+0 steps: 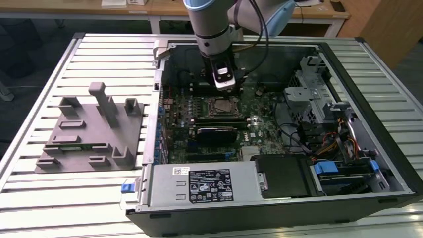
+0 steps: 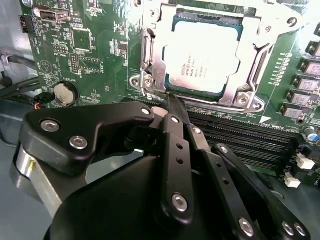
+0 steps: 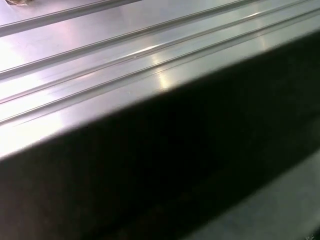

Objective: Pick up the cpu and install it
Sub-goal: 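Install the first cpu locking lever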

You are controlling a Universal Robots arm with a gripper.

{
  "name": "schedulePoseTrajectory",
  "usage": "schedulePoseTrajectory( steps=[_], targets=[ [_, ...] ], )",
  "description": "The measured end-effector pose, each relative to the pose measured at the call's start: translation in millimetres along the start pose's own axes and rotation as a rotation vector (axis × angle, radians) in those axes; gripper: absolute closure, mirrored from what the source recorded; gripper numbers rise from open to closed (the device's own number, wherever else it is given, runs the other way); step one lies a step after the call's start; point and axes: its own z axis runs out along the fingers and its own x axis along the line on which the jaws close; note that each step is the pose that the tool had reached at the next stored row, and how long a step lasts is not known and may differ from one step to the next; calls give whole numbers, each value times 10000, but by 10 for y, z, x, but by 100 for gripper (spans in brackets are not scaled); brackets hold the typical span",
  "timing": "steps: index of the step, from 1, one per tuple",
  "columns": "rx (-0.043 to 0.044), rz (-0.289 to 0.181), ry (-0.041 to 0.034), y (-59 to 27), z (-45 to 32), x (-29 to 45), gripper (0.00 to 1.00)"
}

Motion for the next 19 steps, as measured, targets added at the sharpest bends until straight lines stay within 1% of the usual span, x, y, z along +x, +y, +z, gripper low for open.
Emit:
schedulePoseTrajectory(
  steps=[4, 7, 11, 17, 19],
  targets=[
    [-136, 40, 63, -24, -1, -19, 89],
    [-196, 58, 90, -24, -21, -25, 89],
    [-208, 62, 97, -13, -97, -42, 89],
    [-224, 66, 103, 13, -261, -78, 89],
    [-226, 66, 103, 15, -275, -81, 89]
  ],
)
